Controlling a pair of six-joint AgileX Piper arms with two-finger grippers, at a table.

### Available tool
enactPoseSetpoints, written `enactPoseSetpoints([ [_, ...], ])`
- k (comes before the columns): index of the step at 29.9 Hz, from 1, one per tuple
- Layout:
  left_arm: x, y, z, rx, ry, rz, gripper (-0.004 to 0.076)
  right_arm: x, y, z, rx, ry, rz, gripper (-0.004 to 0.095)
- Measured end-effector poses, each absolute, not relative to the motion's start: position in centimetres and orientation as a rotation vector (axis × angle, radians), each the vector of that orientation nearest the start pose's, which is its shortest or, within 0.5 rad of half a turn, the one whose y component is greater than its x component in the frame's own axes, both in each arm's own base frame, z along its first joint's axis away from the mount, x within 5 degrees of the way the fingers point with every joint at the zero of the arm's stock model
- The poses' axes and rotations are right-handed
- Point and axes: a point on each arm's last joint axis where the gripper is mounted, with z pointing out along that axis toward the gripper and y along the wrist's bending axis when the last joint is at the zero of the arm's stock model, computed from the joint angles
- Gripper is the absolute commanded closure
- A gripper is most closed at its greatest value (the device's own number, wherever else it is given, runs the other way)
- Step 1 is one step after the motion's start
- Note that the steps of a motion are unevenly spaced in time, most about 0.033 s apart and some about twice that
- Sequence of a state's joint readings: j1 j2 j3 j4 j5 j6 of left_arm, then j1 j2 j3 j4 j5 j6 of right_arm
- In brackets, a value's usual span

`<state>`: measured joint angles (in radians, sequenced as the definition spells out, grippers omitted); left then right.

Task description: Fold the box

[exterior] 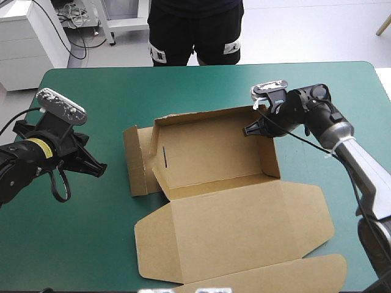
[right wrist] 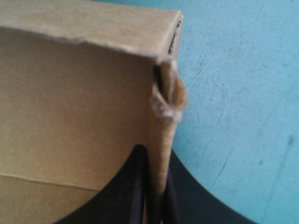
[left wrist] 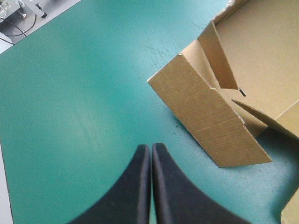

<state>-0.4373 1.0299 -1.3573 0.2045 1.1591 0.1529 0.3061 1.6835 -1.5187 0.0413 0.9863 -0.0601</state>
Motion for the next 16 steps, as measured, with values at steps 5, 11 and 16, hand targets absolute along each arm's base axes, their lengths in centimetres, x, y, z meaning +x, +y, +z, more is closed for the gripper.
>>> enactPoseSetpoints([
  [5,16.5,-5.9,44.6,0.667,2.195,0.111,0.0732,36.6,12.0,30.4,-0.475,2.664,0.13,0.0342],
  [11,16.5,-5.9,44.6,0.667,2.195,0.111,0.0732,37.4,12.3,31.7,-0.472,2.624,0.142,0.0177],
  [16,16.5,-5.9,44.6,0.667,2.195,0.111,0.0732,37.3,12.2,34.0,-0.48,2.601,0.134,0.0178],
])
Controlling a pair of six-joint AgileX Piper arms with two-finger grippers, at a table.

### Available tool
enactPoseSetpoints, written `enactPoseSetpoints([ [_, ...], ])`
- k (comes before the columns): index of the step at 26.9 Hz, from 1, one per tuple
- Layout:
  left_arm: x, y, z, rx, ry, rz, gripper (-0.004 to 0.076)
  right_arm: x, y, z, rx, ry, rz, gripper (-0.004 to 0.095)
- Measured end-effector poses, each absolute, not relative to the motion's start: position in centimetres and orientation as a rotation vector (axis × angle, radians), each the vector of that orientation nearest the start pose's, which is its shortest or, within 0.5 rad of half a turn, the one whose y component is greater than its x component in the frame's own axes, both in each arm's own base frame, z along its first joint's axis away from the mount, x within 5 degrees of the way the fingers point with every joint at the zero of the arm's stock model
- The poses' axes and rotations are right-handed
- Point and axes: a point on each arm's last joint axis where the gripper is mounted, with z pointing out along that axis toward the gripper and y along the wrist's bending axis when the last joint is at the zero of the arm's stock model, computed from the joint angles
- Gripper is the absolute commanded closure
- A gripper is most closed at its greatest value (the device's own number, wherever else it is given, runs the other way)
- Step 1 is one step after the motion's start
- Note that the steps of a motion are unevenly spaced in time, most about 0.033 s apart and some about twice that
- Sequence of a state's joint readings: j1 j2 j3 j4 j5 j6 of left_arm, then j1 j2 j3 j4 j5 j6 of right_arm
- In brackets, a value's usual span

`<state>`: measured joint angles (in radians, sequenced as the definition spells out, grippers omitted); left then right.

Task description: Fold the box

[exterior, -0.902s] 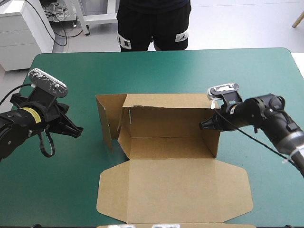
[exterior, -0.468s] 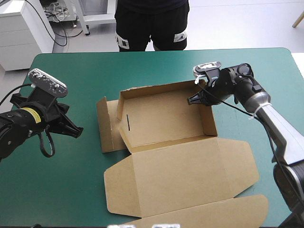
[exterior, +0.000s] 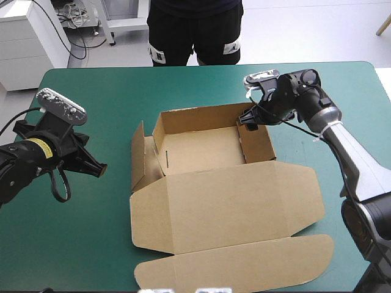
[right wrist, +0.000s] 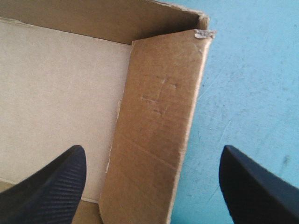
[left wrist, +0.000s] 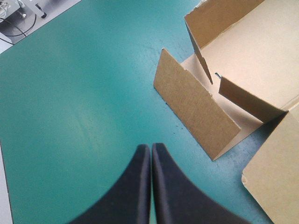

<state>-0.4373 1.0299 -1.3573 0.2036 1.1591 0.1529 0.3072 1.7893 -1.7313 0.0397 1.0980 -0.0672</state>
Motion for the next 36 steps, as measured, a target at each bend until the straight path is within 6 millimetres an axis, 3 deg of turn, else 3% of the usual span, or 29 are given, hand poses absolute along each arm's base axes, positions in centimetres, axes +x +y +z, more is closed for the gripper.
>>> enactPoseSetpoints([
  [5,16.5,-5.9,44.6,0.665,2.196,0.11,0.0732,35.9,11.5,37.2,-0.488,2.566,0.102,0.0178],
  [14,16.5,-5.8,44.6,0.618,2.21,0.095,0.0732,30.7,9.6,43.8,-0.458,2.405,0.093,0.0185],
  [19,16.5,-5.4,44.4,0.53,2.252,0.115,0.0732,29.8,9.3,44.8,-0.457,2.377,0.091,0.0186],
  [24,16.5,-4.7,44.4,0.451,2.281,0.179,0.0732,30.9,9.6,43.4,-0.466,2.423,0.085,0.0186],
  [30,16.5,-4.7,44.4,0.435,2.286,0.179,0.0732,33.8,10.5,39.4,-0.483,2.539,0.072,0.0186],
  [34,16.5,-4.7,44.4,0.435,2.287,0.179,0.0732,37.4,11.8,33.6,-0.51,2.686,0.066,0.0186],
  [36,16.5,-4.7,44.4,0.435,2.288,0.179,0.0732,38.3,12.0,31.9,-0.513,2.725,0.061,0.0186],
])
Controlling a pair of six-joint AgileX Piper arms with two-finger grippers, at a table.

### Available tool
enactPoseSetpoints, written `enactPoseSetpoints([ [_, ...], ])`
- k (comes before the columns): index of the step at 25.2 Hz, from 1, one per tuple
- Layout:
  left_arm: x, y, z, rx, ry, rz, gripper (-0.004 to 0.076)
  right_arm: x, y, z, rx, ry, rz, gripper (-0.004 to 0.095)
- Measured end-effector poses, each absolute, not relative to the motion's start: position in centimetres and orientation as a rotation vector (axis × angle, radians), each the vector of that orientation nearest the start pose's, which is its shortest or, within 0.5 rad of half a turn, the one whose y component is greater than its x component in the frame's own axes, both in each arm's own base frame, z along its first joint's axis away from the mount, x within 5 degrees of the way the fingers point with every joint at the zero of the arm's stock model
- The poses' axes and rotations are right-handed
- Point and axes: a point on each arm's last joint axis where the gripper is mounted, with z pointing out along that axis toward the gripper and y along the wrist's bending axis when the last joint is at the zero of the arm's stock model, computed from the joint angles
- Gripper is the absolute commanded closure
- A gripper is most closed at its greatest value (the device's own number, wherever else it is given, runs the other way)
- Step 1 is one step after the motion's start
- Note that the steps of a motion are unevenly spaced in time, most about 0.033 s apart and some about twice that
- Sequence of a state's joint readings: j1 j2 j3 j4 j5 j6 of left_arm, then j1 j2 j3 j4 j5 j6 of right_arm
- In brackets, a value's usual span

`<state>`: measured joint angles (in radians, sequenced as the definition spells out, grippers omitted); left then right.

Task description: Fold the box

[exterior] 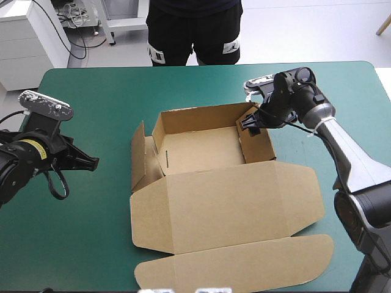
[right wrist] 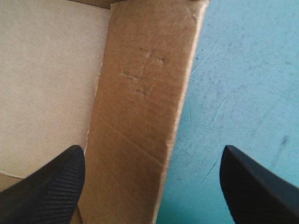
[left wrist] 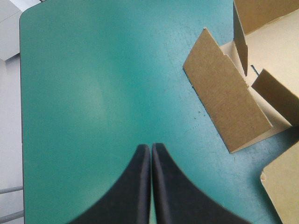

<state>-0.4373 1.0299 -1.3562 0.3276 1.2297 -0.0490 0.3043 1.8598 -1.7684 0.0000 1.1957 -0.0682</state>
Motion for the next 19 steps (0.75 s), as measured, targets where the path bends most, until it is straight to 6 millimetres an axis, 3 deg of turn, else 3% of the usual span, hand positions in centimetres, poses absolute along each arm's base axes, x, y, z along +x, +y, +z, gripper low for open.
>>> enactPoseSetpoints([
  [4,16.5,-4.6,44.4,0.435,2.29,0.18,0.0732,39.2,12.3,29.9,-0.521,2.768,0.055,0.0189],
  [13,16.4,-4.8,44.3,0.436,2.294,0.161,0.0732,39.7,12.5,28.6,-0.53,2.794,0.05,0.0426],
  [19,16.4,-4.8,44.3,0.437,2.295,0.157,0.0732,40.1,12.6,27.6,-0.533,2.817,0.054,0.0449],
])
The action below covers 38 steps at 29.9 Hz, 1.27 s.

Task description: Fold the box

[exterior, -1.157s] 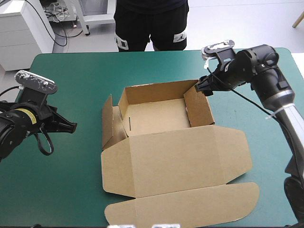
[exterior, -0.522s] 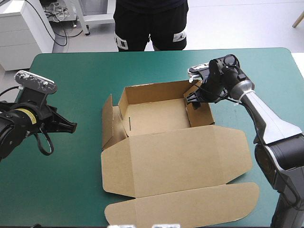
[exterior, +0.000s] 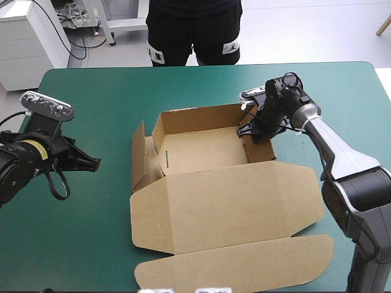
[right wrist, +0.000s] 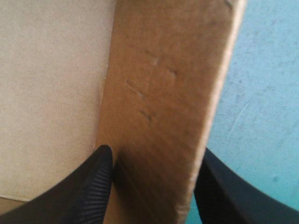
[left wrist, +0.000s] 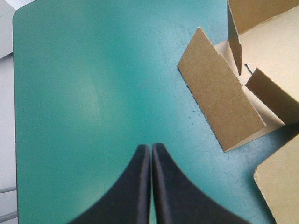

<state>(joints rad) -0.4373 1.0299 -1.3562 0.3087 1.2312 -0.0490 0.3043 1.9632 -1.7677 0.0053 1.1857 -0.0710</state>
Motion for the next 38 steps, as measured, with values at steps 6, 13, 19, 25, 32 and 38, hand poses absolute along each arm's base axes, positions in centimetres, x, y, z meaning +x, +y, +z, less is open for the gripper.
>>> enactPoseSetpoints([
  [6,16.4,-4.8,44.3,0.437,2.295,0.157,0.0732,40.3,12.7,26.9,-0.535,2.834,0.055,0.0722],
  [13,16.4,-4.8,44.3,0.437,2.295,0.156,0.0732,40.4,12.6,26.8,-0.513,2.835,0.063,0.0929],
  [19,16.4,-4.8,44.3,0.437,2.296,0.149,0.0732,40.4,12.7,27.1,-0.511,2.817,0.079,0.0929],
  [25,16.4,-4.9,44.3,0.434,2.299,0.137,0.0732,39.1,11.2,30.8,-0.516,2.738,0.067,0.0928],
  [32,16.5,-5.0,44.2,0.401,2.305,0.116,0.0732,35.6,6.1,38.4,-0.438,2.558,0.067,0.0929],
  [38,17.2,-5.4,43.9,0.396,2.307,0.109,0.0731,31.8,3.0,43.4,-0.364,2.418,0.181,0.093],
])
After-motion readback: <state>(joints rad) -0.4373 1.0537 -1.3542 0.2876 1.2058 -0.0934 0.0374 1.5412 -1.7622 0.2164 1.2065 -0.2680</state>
